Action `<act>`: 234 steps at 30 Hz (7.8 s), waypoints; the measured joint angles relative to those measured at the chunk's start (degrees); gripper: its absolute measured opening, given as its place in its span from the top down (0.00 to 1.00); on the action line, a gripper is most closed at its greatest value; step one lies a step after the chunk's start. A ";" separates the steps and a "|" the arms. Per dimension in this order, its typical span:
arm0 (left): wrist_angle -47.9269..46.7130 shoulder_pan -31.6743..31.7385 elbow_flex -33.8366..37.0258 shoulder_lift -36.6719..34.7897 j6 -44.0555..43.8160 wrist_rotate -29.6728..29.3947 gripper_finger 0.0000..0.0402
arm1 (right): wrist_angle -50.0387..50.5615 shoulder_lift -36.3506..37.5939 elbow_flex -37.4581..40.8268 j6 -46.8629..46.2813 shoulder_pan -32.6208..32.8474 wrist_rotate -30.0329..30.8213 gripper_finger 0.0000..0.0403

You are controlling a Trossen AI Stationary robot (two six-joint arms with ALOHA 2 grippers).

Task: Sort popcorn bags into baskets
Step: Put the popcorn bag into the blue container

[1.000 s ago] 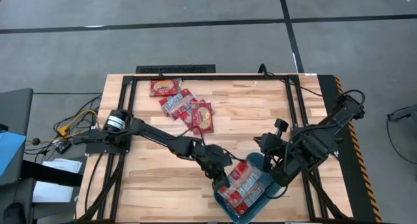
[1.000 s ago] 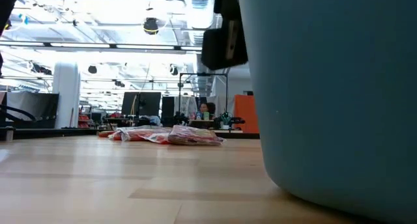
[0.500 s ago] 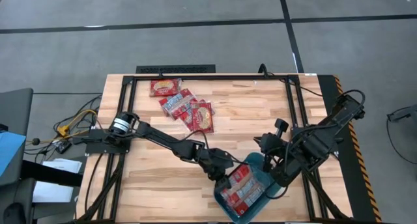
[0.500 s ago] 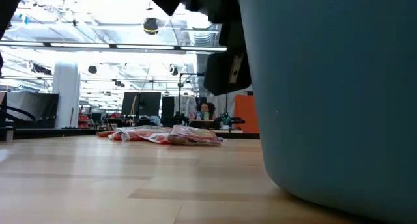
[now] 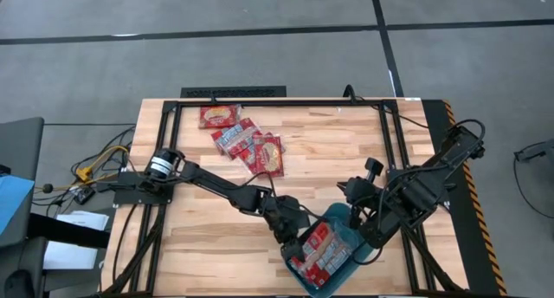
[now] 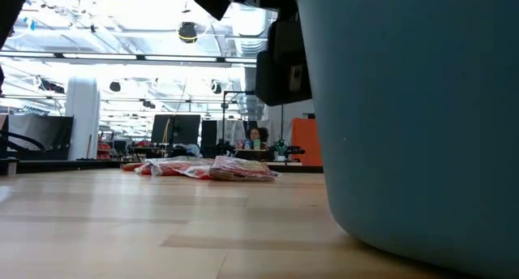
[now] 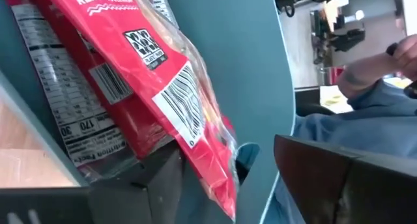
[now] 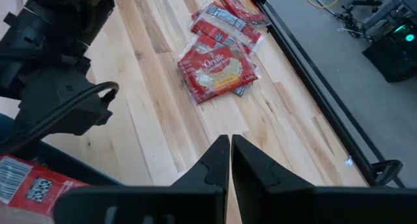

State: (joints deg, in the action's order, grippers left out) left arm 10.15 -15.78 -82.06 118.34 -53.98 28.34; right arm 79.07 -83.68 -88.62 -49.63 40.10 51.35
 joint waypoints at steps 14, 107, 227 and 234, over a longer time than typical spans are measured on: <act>-0.30 0.39 0.00 -0.26 -2.16 3.54 0.41 | -0.23 0.00 0.00 0.02 -0.01 0.02 0.90; 11.95 37.35 42.79 -19.66 -2.51 -13.34 0.43 | -80.91 -30.80 26.17 34.01 -47.23 -38.93 0.92; -53.25 32.10 8.49 -27.77 32.99 -26.52 0.46 | -41.19 15.29 28.11 14.55 -23.44 -7.74 0.94; -25.33 44.52 27.17 -27.14 29.38 -15.16 0.46 | -54.27 3.87 28.16 25.69 -31.40 -12.52 0.94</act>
State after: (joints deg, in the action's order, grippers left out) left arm -15.18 28.73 -54.90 91.20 -24.60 13.18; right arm 24.80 -79.81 -60.45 -23.94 8.70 38.83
